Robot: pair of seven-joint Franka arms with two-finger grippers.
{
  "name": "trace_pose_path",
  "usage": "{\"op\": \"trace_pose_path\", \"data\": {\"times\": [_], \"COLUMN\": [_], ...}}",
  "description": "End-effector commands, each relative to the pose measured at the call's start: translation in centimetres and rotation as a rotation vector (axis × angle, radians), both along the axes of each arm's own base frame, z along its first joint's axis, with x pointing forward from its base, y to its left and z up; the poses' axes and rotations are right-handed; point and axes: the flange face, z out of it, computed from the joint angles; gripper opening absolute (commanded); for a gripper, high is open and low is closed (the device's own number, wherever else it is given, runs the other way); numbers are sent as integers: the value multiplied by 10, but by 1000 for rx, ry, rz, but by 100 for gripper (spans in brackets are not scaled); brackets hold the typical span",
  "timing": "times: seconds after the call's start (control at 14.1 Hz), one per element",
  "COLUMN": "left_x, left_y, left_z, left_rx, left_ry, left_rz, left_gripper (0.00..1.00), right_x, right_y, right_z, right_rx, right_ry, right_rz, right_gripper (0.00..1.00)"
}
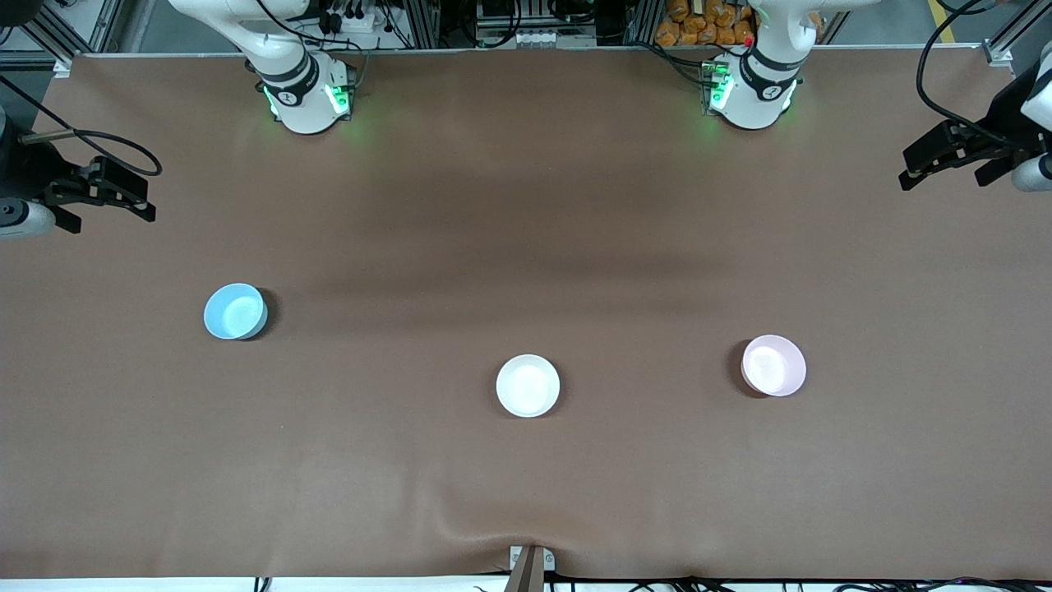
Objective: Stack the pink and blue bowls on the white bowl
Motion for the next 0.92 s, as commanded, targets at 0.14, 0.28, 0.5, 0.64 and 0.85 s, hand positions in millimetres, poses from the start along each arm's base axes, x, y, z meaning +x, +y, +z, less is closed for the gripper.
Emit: {"op": "trace_pose_path", "data": {"times": [0.14,0.28,0.5,0.64,0.85], "left_x": [-1,3,4,5,5], "left_y": [6,7,8,6,7], "left_z": [12,7,4,0,-3], "left_rx": [21,25,24,22,21], "left_ry": [-10,-1,4,13,21], "left_rz": [-12,-12,-42,-44,-43], "left_gripper": [100,100,100,100,100], "right_x": [-7,-7,-6,-5,-5], "right_y": [1,1,1,2,2], "right_z": [5,4,3,3,3], "right_rx": [6,6,6,8,8], "right_ry": [-2,0,1,-2,-5], "right_rz": [13,13,13,13,13], "right_gripper": [100,100,100,100,100]}}
